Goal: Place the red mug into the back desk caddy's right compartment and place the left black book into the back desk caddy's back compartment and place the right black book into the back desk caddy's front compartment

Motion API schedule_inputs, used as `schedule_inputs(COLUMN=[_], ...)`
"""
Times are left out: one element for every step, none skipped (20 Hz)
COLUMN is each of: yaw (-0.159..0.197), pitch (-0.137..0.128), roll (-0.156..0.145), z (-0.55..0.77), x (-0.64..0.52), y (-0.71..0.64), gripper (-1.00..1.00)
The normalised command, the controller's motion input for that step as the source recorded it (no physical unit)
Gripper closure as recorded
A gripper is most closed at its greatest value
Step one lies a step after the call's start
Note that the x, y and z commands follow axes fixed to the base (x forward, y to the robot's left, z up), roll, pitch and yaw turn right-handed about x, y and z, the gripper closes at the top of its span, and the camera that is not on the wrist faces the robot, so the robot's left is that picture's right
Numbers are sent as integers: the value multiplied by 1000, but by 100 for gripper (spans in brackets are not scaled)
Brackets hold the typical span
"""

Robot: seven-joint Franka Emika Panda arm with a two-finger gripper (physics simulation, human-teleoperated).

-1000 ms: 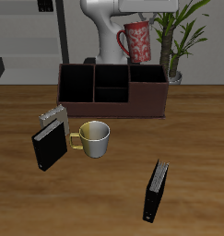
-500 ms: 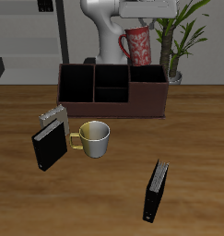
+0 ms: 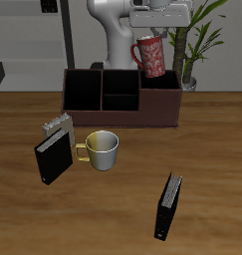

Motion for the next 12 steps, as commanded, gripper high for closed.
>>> schedule_inputs(yaw=[-19,-3,-40,9,1,-17,-17,13,19,-39,21,-33], pitch=[22,53,47,-21,-4,25,52,-3,17,23,6,44], roll=[-14,91,7,-8,22,48,11,46,40,-25,21,-32], z=[-72,-144,-68,-45,-114,-153,-131,-81,-131,-97,-106,-127], x=[33,-11,-27,-55,-18,10,9,-3,131,140,143,222], y=[54,256,74,107,206,276,125,251,244,90,118,-18], gripper=[100,100,100,100,100,100,100,100,100,100,100,100])
